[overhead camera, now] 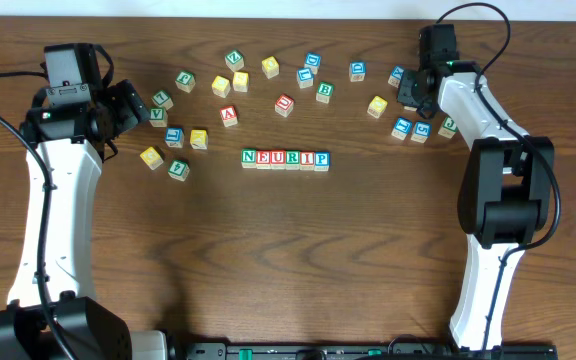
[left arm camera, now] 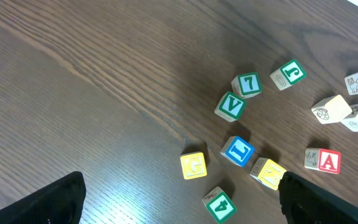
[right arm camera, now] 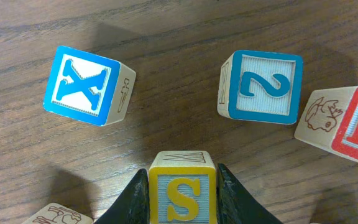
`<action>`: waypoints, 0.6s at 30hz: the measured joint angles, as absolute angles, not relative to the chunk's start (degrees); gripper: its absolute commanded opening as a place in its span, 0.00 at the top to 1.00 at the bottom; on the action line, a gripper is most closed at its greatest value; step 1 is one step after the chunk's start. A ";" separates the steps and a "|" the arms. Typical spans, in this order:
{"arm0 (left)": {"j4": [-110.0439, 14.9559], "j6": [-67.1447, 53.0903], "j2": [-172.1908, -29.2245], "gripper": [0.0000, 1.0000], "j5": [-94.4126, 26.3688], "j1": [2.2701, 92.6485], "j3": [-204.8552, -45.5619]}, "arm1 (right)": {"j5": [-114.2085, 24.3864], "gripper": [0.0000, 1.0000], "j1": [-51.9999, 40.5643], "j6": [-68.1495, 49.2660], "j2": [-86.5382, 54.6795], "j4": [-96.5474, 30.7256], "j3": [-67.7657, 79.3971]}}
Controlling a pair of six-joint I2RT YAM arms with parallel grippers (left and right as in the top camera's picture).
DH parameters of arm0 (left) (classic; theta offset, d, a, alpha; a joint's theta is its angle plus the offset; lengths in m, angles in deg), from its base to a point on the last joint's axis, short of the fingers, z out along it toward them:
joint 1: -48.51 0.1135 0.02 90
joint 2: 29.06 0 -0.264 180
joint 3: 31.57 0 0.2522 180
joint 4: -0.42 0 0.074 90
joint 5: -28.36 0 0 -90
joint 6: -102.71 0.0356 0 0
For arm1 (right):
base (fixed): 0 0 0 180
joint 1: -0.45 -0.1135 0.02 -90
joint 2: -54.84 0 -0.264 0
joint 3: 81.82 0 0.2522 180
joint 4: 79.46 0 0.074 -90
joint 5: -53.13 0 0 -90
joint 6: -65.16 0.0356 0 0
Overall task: Spell out NEURIPS
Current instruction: 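Grasp yellow S and carry it left toward the row's right end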
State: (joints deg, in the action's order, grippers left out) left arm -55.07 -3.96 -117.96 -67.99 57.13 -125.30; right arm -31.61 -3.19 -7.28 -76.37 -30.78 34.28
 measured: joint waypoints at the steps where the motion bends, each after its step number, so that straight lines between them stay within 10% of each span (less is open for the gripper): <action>1: -55.07 -3.96 -117.96 0.02 -67.99 57.13 -125.30 | -31.61 0.77 -3.19 -7.26 -76.37 -30.76 34.28; 18: -55.10 -3.96 -117.96 0.02 -67.97 57.13 -125.30 | -34.52 0.80 -3.19 -7.45 -72.55 -24.90 34.28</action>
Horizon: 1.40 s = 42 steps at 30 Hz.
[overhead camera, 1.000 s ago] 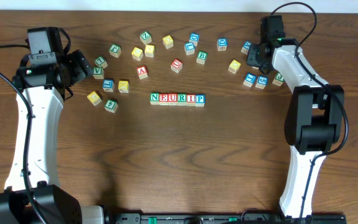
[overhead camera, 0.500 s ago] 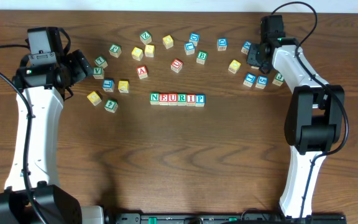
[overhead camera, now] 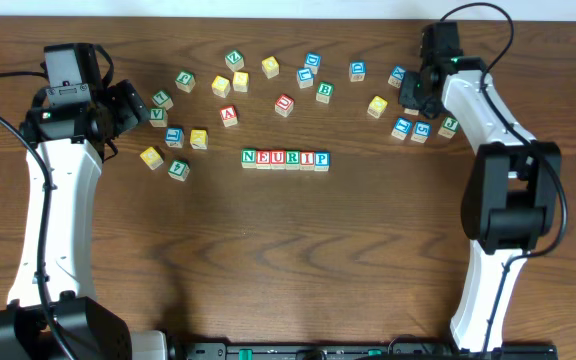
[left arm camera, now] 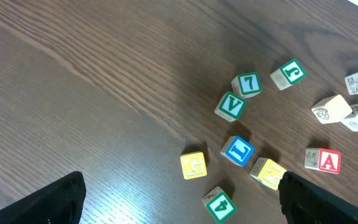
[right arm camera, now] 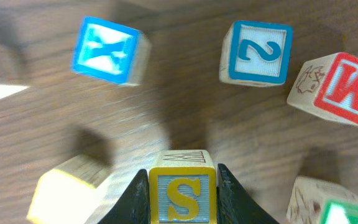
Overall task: Spell out NEURIPS
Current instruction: 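Grasp yellow S and carry it left toward the row's right end, then lower yellow S beside blue P and open the right gripper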
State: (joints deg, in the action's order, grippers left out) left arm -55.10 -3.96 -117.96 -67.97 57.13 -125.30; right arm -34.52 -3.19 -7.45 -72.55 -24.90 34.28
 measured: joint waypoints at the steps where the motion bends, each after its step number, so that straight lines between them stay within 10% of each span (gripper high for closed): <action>1: -55.10 -3.96 -117.96 0.02 -67.97 57.13 -125.30 | -35.76 0.80 -3.19 -7.47 -71.39 -24.07 34.28; 42: -55.07 -3.96 -117.96 0.02 -67.99 57.13 -125.30 | -43.44 0.71 -22.19 -5.94 -66.78 -15.81 24.01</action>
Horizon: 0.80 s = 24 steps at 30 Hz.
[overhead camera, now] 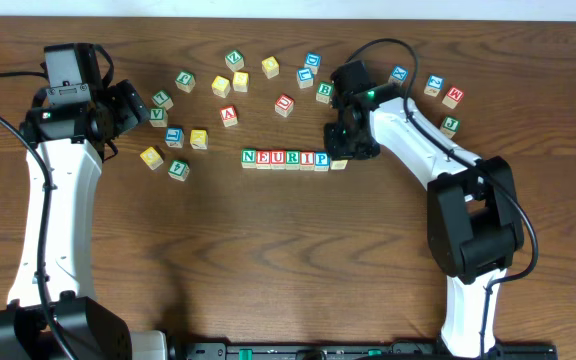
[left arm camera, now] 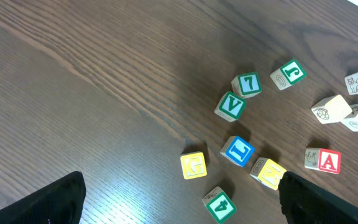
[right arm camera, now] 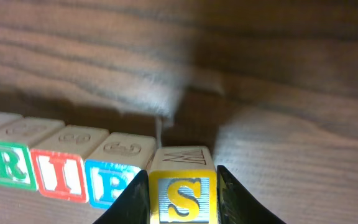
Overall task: Spell out NEURIPS
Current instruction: 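Lower yellow S beside blue P and open the right gripper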
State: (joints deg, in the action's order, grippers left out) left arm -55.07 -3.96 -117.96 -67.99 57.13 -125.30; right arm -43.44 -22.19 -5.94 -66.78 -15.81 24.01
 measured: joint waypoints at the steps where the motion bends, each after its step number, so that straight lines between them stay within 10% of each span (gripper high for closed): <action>1: -55.07 -3.96 -117.96 0.03 -67.99 57.13 -125.30 | -43.44 0.71 -22.32 -5.92 -66.78 -15.52 24.01; 24: -55.07 -3.96 -117.96 0.02 -67.99 57.13 -125.30 | -43.02 0.65 -22.14 -5.49 -61.25 -12.46 24.08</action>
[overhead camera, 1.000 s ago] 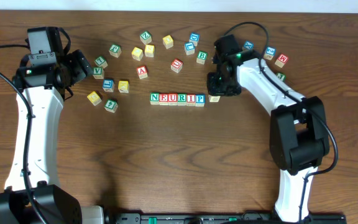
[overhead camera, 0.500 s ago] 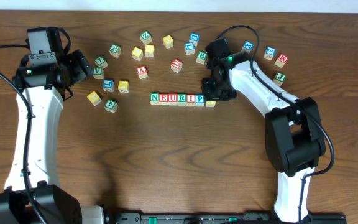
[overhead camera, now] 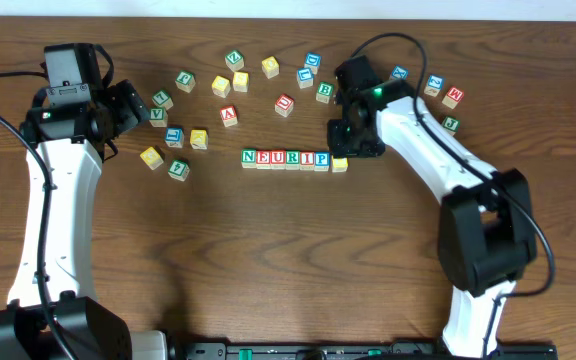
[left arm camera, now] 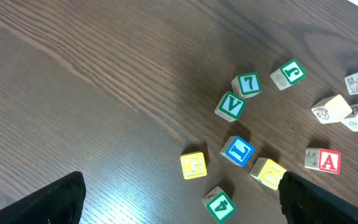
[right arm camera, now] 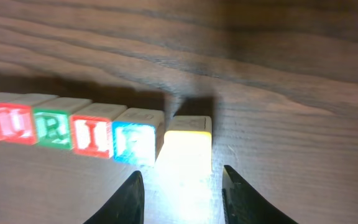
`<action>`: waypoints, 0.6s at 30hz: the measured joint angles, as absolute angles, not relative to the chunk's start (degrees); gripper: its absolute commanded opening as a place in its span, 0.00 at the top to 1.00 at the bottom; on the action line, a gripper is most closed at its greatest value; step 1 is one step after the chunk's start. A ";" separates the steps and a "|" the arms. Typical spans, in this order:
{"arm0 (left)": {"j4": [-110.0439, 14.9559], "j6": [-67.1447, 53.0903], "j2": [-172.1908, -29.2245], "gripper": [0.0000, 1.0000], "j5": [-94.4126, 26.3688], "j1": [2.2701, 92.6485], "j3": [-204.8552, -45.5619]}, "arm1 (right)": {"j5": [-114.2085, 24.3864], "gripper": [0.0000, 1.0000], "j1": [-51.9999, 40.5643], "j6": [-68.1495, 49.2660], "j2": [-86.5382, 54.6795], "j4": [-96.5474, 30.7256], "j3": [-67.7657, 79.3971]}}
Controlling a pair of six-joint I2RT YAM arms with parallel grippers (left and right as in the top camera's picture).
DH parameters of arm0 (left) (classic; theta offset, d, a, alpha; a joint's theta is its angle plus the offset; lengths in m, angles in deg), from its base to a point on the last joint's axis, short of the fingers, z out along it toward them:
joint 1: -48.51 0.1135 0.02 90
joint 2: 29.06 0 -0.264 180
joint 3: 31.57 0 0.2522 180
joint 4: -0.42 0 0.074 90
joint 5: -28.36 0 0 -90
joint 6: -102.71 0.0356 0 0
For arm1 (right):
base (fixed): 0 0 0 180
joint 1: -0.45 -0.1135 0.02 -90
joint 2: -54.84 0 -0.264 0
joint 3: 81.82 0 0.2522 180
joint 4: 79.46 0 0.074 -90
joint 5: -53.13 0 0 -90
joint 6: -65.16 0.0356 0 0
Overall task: Spell out NEURIPS
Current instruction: 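Lower yellow S beside blue P and open the right gripper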
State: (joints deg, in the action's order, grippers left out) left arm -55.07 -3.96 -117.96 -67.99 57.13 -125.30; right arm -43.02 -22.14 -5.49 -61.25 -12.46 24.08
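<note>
The row of blocks reading NEURIP (overhead camera: 285,158) lies mid-table. A yellow block (overhead camera: 340,164) stands on the table at its right end, beside the blue P (right arm camera: 138,140). In the right wrist view glare washes out the yellow block's (right arm camera: 188,134) top face, so no letter reads. My right gripper (right arm camera: 182,196) is open, its fingers (right arm camera: 132,196) either side of that block and apart from it. My left gripper (left arm camera: 179,186) hangs open over bare wood at the far left, holding nothing.
Loose blocks lie near the left gripper: V (left arm camera: 231,106), 7 (left arm camera: 248,84), L (left arm camera: 238,150), G (left arm camera: 193,165), a red A (left arm camera: 327,161). More blocks are scattered along the back (overhead camera: 284,104). X (overhead camera: 399,73), 2 (overhead camera: 434,84) and W (overhead camera: 454,96) sit at the back right.
My right gripper has opened and let go of the yellow S block, which now stands on the table beside the P. The left arm has not moved.
My right gripper was shut on the yellow S block among the X and 2 blocks at the back right, then held it higher there. Later it held the block at the row's right end beside the P. Now the block stands there, released.
</note>
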 measured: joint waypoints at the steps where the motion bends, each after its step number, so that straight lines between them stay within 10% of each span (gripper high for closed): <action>1: -55.07 -3.96 -117.96 0.03 -67.97 57.13 -125.30 | -43.02 0.66 -22.08 -5.49 -60.57 -12.14 24.16; 18: -55.10 -3.98 -117.96 0.02 -67.97 57.13 -125.30 | -37.45 0.71 -21.73 -2.36 -59.79 -16.51 17.98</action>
State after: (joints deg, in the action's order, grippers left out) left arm -55.10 -3.98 -117.96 -67.97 57.13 -125.30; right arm -37.45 -21.73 -2.36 -59.79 -16.51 17.98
